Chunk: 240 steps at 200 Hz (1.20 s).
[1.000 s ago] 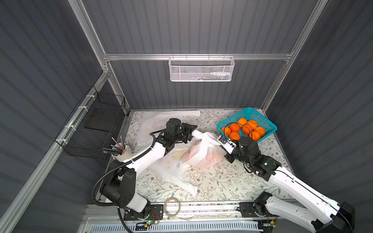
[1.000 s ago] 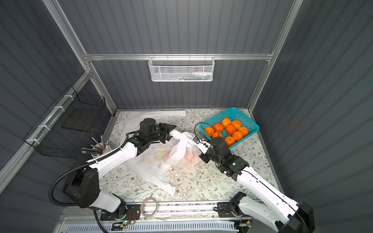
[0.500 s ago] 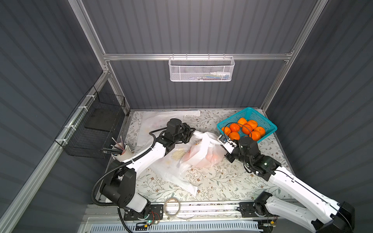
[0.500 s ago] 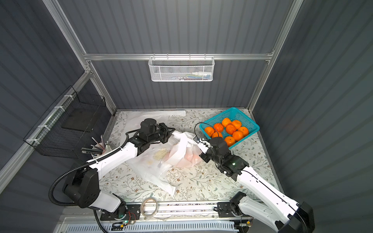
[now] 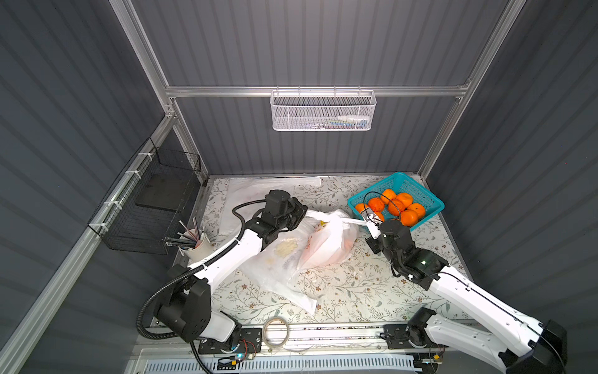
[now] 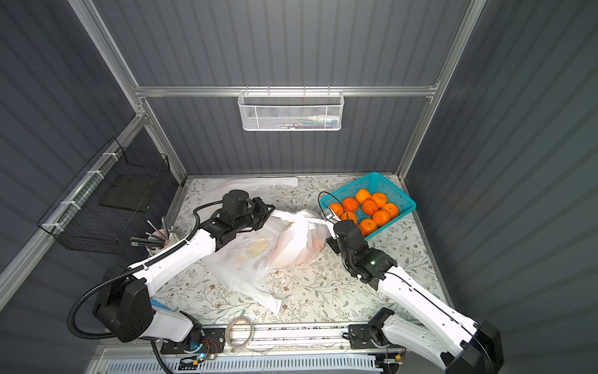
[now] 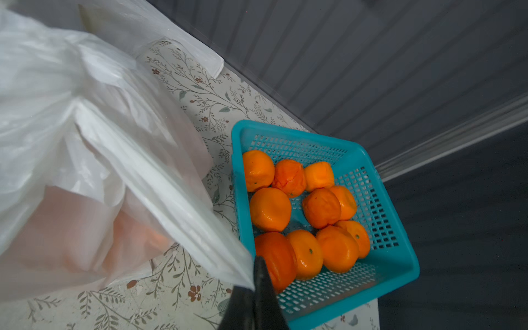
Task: Place the oranges into plastic bags & tie knots
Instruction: Tie the plastic bag at the center of the board.
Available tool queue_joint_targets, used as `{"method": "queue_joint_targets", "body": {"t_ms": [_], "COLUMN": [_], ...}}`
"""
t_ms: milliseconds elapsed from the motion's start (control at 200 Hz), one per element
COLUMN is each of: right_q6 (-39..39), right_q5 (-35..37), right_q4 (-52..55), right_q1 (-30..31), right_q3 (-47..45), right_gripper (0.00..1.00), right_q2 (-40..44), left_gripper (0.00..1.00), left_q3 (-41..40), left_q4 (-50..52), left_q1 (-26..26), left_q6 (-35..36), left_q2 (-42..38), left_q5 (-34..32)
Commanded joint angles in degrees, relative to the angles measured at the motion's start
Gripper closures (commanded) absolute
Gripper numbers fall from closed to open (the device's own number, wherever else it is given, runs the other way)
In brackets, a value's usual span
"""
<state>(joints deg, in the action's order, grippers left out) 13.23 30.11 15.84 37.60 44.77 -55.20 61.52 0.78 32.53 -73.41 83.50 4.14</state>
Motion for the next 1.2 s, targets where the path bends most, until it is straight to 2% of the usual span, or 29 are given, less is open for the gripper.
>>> {"method": "queue_joint_targets", "body": {"t_ms": [0,155,255,660,911,1196], "right_q6": [-9.8,-19.58,-23.11,-26.17,-21.11,-14.48], "right_q5": [13.02,14.34,12.47,5.07,2.79,-2.13], "right_q4": [9.71,16.65,17.83,16.19,13.39,7.44], "right_q1": [-2.12,-3.91,-6.1,-12.73,-15.71,-21.39], "right_q3": [1.65,2.27,1.4,0.37,6.79,16.73], "right_gripper": [1.0,1.0,1.0,1.0,1.0,1.0], "right_q2": [0.33,-0.86,-0.96,-0.49,-2.11,-10.9], "left_gripper": [1.0,1.0,1.0,1.0,1.0,1.0], "left_q3": [-2.33,-5.27,-6.89,-7.5,3.09,16.4], "left_q4": [4.31,4.99,6.54,11.01,14.26,15.14], "left_q1": [-3.65,-3.88,-4.13,-5.04,-7.47,-9.32], "left_q6": [2.81,2.98,3.69,6.3,12.89,16.79], "left_q2": [-1.77,-1.64,-2.09,-2.28,-1.92,5.62], "left_q5": [-9.27,-11.55,-14.44,-17.98,-17.77,-16.73]}}
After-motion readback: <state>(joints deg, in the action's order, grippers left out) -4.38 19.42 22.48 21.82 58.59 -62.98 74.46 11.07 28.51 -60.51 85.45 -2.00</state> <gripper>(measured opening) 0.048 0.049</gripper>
